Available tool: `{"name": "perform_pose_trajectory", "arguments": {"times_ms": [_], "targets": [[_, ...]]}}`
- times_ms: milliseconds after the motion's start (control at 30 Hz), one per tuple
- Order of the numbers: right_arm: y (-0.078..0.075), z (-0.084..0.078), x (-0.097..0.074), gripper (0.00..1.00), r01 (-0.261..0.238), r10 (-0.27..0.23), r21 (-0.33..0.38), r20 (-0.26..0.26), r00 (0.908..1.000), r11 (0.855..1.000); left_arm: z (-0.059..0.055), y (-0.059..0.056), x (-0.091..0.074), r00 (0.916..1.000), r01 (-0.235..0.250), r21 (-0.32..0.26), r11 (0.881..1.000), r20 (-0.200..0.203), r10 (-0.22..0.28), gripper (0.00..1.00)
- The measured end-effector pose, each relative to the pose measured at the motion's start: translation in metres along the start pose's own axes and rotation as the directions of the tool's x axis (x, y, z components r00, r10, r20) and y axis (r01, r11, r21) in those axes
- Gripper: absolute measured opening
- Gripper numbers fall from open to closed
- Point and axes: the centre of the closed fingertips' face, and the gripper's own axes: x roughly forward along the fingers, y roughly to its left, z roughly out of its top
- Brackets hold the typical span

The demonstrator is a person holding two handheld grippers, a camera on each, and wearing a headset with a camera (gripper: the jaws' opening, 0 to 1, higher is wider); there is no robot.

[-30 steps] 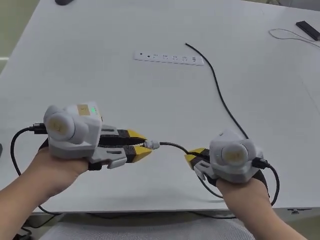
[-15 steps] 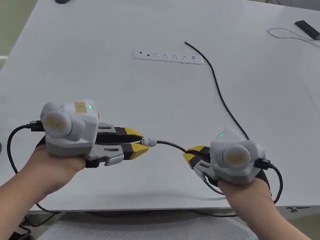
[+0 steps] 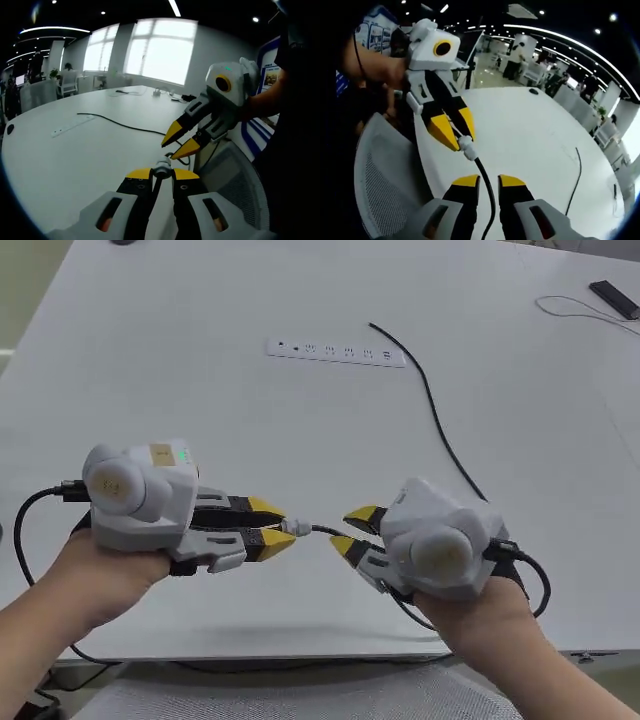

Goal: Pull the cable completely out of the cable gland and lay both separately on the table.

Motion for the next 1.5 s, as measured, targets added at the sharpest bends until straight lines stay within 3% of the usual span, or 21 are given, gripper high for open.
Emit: {"name": "perform_pose_trajectory", "arguments": {"times_ms": [367, 767, 1200, 1333, 1500], "targets": [[0.009, 0.007, 0.008, 0.03, -0.02, 0.02, -0.061, 0.01, 0.9997, 0.998, -0.001, -0.002, 0.0, 1.0, 0.008, -0.001, 1.0, -0.002, -0.008, 0.15], [0.009, 0.0, 0.008, 0.01, -0.013, 0.013, -0.026, 0.013, 0.9998, 1.0, -0.002, -0.004, 0.002, 0.9999, 0.011, -0.006, 1.0, -0.004, -0.011, 0.15], [-0.007, -0.021, 0.003, 0.0, 0.015, -0.016, 0.141, 0.011, 0.9998, 0.99, 0.002, -0.003, 0.004, 0.9999, 0.013, -0.001, 1.0, -0.002, -0.013, 0.15], [-0.014, -0.031, 0.002, 0.0, 0.03, -0.032, 0.208, 0.005, 0.9995, 0.978, 0.003, -0.003, 0.005, 0.9999, 0.013, -0.002, 1.0, 0.001, -0.013, 0.15], [-0.024, -0.05, 0.001, 0.0, 0.054, -0.052, 0.311, -0.016, 0.9985, 0.949, 0.003, -0.003, 0.006, 0.9999, 0.012, -0.004, 1.0, 0.0, -0.012, 0.15]]}}
